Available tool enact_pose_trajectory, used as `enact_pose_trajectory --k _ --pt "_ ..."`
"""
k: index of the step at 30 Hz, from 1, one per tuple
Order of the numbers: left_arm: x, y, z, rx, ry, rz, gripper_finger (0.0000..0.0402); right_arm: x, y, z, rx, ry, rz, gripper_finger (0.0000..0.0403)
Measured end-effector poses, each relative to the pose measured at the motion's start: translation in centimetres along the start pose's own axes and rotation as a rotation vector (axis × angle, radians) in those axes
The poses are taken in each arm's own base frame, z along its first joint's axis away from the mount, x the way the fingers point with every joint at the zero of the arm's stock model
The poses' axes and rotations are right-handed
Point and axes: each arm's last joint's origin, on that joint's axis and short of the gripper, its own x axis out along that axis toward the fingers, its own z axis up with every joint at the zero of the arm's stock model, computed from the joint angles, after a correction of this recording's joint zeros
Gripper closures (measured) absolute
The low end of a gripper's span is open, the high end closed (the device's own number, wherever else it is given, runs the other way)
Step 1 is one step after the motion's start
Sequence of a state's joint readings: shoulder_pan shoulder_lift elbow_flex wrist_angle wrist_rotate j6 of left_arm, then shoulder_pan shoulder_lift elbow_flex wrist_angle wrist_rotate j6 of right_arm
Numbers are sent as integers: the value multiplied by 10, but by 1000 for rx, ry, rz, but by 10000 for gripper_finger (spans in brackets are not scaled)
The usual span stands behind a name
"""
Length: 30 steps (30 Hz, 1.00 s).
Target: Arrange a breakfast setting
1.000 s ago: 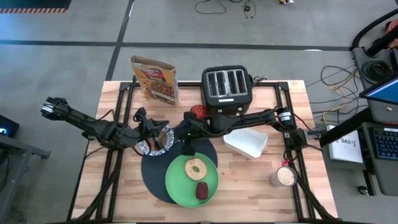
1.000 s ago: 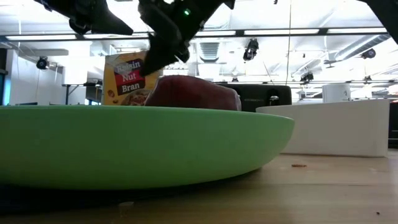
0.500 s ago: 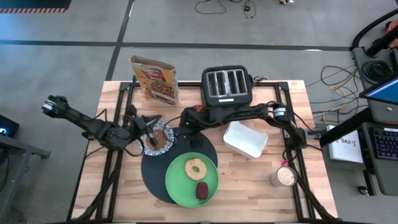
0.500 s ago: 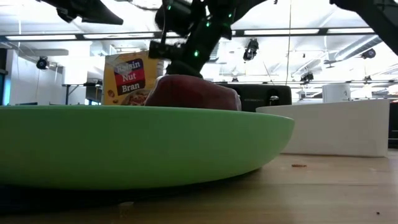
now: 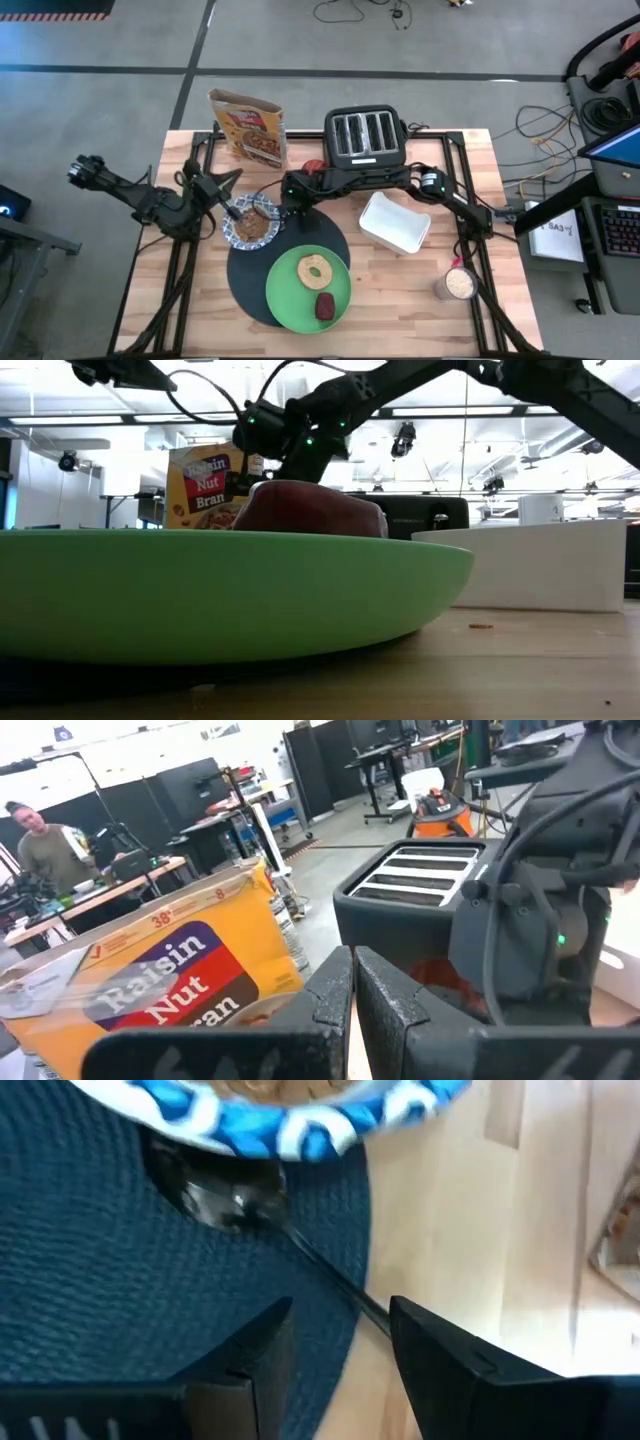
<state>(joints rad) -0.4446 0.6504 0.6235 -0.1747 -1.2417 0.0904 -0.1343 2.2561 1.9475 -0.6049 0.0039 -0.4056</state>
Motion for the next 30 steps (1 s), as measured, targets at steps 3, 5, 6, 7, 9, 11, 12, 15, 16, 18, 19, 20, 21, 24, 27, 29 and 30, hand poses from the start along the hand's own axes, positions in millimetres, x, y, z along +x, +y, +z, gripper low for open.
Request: enact_pose_trajectory --k 3,5,6,7,9,11,12,15,16,18,19,20,21,24,27,29,30 --pt "-1 4 -1 -6 -3 0 402 5 0 5 -32 -10 1 246" --pt "-1 4 -3 -1 -1 0 402 11 1 8 -50 -8 2 245" --pt "-1 4 -4 2 0 -1 402 13 1 8 -55 -3 4 245" --pt "-1 3 -5 6 1 -1 402 16 2 8 -60 6 10 245" --pt "-1 2 -7 12 4 -1 402 18 2 8 -59 18 15 245" --pt "-1 2 -7 11 4 -1 402 18 2 8 -44 27 19 246" --pt "-1 2 -7 13 5 -2 402 17 2 9 -35 29 21 248" --pt "-1 2 -7 14 5 -2 402 11 1 11 -11 33 24 251" --pt "-1 2 -7 14 5 -2 402 9 0 12 -7 36 25 252" --pt "-1 2 -7 14 5 -2 402 6 0 14 -4 34 24 252" --pt "-1 2 -7 14 5 -2 402 4 -1 15 -4 29 22 252" --pt "-1 2 -7 14 5 -2 402 3 -1 15 -3 29 22 252" --pt "-1 2 -7 12 5 -2 402 1 -1 15 1 26 21 252" --pt "-1 2 -7 13 6 -2 402 -5 0 17 16 30 23 252" --pt "-1 2 -8 15 7 -2 402 -15 0 19 36 31 24 252" --pt "-1 2 -8 15 7 -2 402 -25 -1 21 45 30 24 252" --pt "-1 2 -8 16 7 -3 402 -29 0 22 44 31 25 252"
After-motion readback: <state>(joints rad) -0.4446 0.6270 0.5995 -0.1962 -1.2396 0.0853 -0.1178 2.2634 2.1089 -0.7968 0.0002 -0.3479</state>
